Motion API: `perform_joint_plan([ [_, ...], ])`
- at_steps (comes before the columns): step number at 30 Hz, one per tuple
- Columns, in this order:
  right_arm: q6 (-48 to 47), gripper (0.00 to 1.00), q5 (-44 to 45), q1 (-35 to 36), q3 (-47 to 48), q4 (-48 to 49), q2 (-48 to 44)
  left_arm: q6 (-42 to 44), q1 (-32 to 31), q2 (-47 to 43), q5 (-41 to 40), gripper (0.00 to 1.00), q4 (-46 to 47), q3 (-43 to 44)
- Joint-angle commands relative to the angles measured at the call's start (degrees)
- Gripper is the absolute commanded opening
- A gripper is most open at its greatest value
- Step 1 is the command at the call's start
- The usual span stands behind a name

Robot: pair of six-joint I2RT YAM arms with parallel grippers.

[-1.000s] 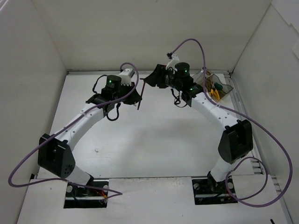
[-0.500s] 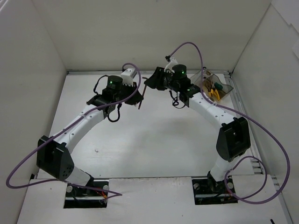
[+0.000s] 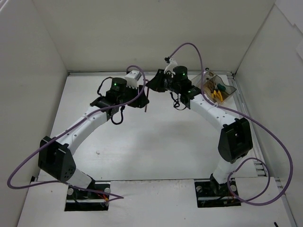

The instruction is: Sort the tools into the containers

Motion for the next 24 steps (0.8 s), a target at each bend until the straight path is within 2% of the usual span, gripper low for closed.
perform_joint_plan([
  [1, -4.47, 0.0, -0.27, -1.46, -0.08, 6.0, -2.99, 1.7, -0.39, -1.45, -0.74, 0.48, 2.09, 1.99],
  [3, -5.53, 0.0, -1.23, -2.25, -0.78, 6.97, -3.78, 2.23, -0.39, -1.01, -0.92, 0.65, 0.42, 2.34],
  [4, -6.76, 0.0, -3.32, -3.82, -1.74, 8.72, -4.05, 2.41, -0.39, -0.92, -1.18, 0.78, -0.54, 2.6],
  [6, -10.61, 0.0, -4.13, -5.32, -2.36, 8.56, -4.49, 1.89, -0.39, -0.91, -1.62, 0.9, -1.34, 2.35],
  [10, -21.66, 0.0, -3.43, -7.87, -3.94, 7.95, -6.77, 0.74, 1.63, -2.93, -4.07, 1.0, -1.78, 0.68],
  [17, -44.36, 0.0, -4.13, -14.38, -4.48, 5.22, -9.59, 0.65, 6.81, -6.89, -6.02, 1.0, -6.26, -4.07],
  [22, -60.87, 0.0, -10.9, -20.35, -4.83, 0.49, -9.85, 0.91, 11.64, -11.72, -6.11, 1.0, -8.37, -9.16],
  [24, -63.88, 0.0, -12.91, -22.54, -5.35, -0.49, -9.5, 1.44, 13.31, -13.74, -6.19, 1.0, -9.34, -10.22],
])
